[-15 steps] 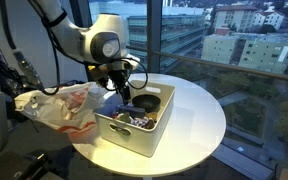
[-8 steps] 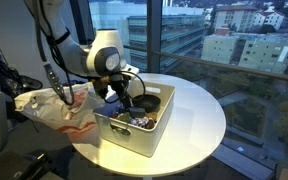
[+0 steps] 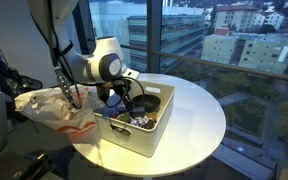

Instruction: Remove the black bowl from the plastic bag, put it in the white basket, remove the duster and toy moose from the white basket and put them in the plastic bag

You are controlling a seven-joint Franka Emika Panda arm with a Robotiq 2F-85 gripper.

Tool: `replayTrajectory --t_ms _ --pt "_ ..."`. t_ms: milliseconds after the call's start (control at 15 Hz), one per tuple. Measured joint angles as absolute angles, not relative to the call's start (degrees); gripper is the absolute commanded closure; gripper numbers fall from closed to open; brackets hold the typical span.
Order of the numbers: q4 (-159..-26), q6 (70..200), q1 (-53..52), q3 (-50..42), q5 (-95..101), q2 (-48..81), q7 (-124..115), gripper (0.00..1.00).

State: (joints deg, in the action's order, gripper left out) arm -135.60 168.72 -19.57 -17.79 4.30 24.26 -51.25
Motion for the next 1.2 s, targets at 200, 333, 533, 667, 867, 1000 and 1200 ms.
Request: replayTrajectory --t_ms 200,333,533,667,867,1000,1200 --pt "-135.57 168.38 -22.30 -20.21 4.94 24.32 -52.75 0.89" --pt "-135.58 167.12 -26.01 -23.74 7.75 23.86 -55.36 0.93" --pt "-135.60 162.93 -31.41 -28.11 14.01 21.57 -61.11 0.95" --pt "-135.61 159.51 -32.65 -28.28 18.34 19.23 -64.75 0.93" --pt "-135.63 155.00 -31.16 -25.28 22.45 16.26 -67.91 0.93" --pt "-135.62 152.83 -28.76 -22.21 24.88 15.15 -69.96 0.94" --pt "-135.56 147.68 -26.29 -19.10 32.16 12.31 -75.38 0.94"
